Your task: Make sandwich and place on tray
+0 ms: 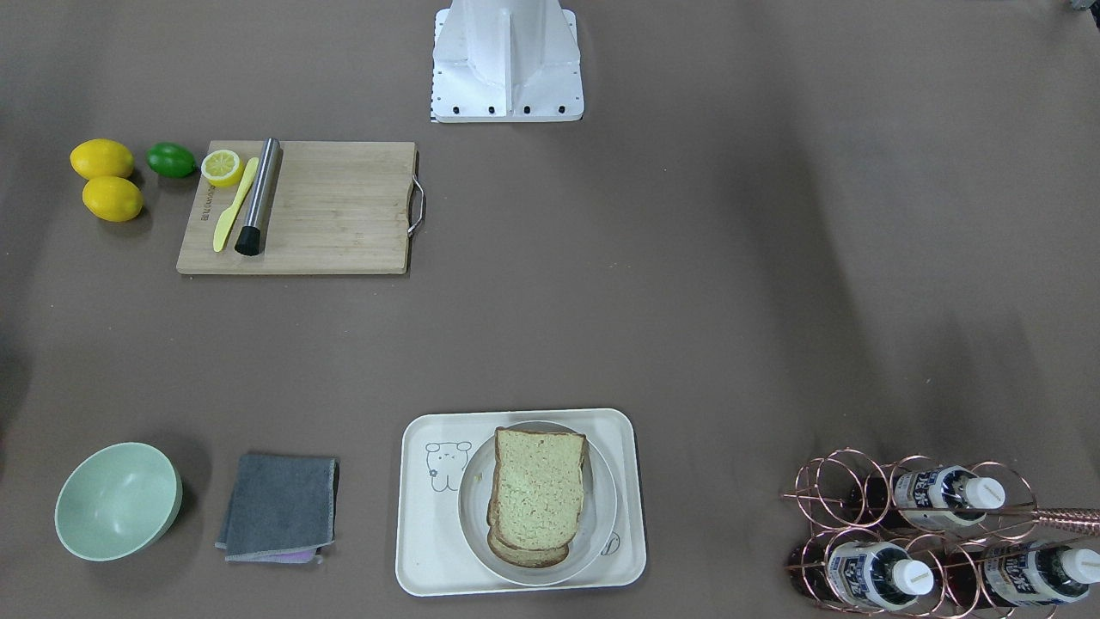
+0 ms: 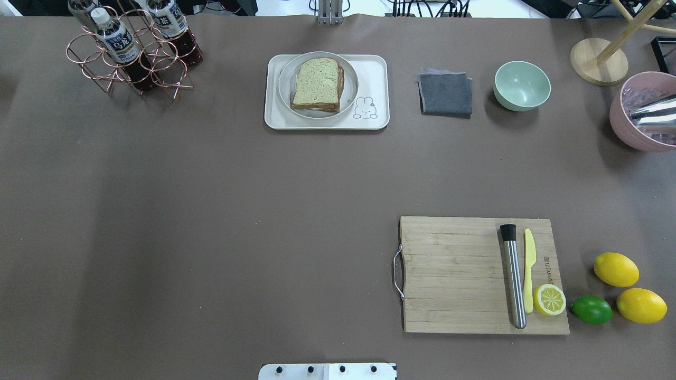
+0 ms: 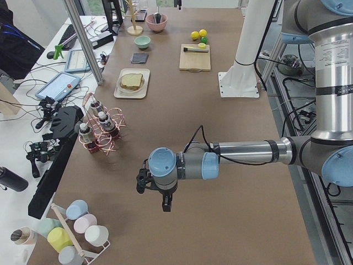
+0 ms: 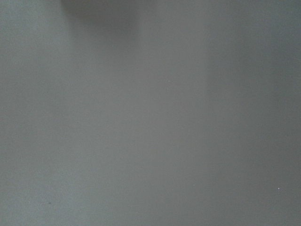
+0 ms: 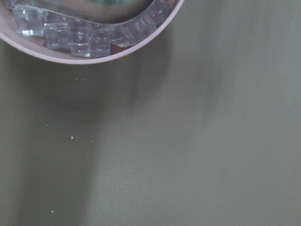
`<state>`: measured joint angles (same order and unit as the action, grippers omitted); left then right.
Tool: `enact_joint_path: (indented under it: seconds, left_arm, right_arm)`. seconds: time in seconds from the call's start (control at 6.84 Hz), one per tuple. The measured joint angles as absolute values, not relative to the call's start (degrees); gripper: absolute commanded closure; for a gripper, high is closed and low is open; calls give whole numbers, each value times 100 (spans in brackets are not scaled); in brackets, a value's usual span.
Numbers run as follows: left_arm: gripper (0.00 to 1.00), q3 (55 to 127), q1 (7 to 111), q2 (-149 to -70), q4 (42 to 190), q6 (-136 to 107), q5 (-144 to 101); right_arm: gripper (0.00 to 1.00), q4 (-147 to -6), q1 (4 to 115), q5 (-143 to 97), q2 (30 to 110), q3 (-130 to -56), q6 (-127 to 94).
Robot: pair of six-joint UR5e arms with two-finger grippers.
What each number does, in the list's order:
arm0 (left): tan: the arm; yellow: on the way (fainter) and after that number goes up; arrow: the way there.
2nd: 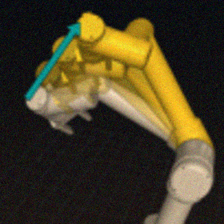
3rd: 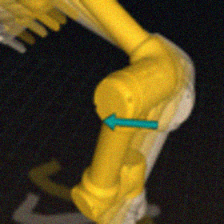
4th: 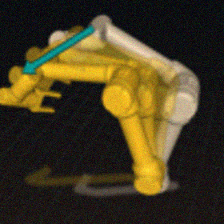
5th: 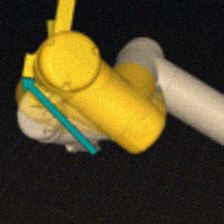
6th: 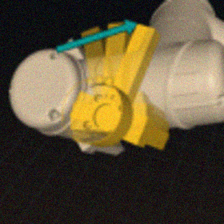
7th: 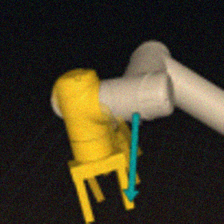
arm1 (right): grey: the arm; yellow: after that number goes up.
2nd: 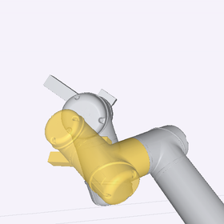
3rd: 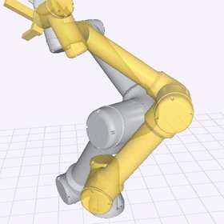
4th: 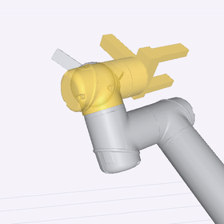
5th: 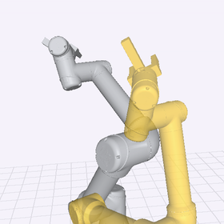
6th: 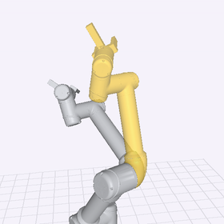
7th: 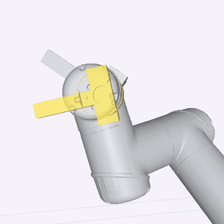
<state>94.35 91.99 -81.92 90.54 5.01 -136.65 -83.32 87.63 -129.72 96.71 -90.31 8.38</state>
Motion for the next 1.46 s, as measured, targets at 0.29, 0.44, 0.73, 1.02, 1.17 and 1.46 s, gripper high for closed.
enact_joint_path:
  seconds: [0.29,0.44,0.73,1.02,1.17,1.46]
  left_arm:
    - [1,9345,9197,-8186,9055,501,-13661]
    - [1,9281,9194,-8187,9059,501,-13664]
    - [1,9235,9194,-8185,9066,503,-13667]
    - [1,9228,9193,-8209,9085,507,-13669]
    - [1,9222,9193,-8238,9083,504,-13664]
    - [1,9217,9194,-8266,9080,501,-13659]
  right_arm:
    - [0,-8336,8763,-12983,9682,-9016,841]
    - [0,-8334,8763,-12987,9685,-9012,838]
    - [0,-8334,8763,-12994,9688,-8993,841]
    - [0,-8340,8763,-12989,9693,-8977,838]
    - [0,-8340,8763,-12987,9696,-8976,836]
    - [0,-8337,8763,-12984,9702,-8981,835]
